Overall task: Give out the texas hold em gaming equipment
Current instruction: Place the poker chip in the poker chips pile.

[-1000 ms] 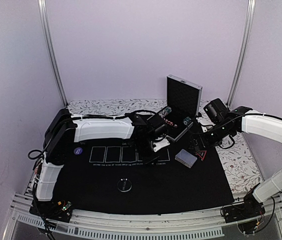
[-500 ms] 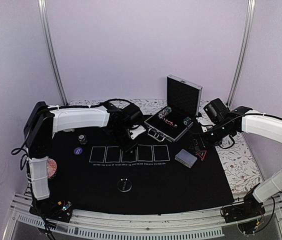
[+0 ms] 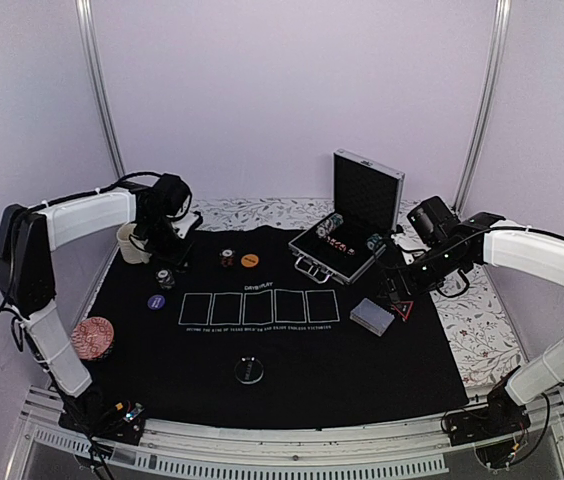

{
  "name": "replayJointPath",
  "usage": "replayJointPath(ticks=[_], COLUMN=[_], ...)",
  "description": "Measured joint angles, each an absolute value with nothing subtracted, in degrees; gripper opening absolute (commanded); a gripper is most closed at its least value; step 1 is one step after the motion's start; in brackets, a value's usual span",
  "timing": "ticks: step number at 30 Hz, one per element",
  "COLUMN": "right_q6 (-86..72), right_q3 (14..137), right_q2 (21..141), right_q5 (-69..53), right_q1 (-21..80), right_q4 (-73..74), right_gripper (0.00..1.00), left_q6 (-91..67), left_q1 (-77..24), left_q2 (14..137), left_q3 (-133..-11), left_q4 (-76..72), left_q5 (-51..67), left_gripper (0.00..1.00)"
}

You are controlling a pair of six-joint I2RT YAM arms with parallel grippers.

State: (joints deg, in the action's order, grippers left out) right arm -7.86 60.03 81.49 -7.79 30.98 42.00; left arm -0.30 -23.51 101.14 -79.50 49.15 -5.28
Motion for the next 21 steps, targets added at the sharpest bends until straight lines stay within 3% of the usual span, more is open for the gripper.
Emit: replayJointPath(ticks=[7, 21], right_q6=[-7.2, -6.8], right_q3=[60.0, 60.0], right_q2=[81.5, 81.5], right_q5=[-7.7, -7.7], right_q1=[31.0, 31.0], right_q4=[42.0, 42.0], right_gripper=[0.99, 0.99], left_q6=[0.0, 0.7], left_q1=[-13.5, -12.3], left_q2=[101.0, 102.7], left_q3=[-78.5, -76.0], left_q4=[48.8, 47.6], left_q5=[-6.5, -5.4], left_gripper=[0.32, 0.32])
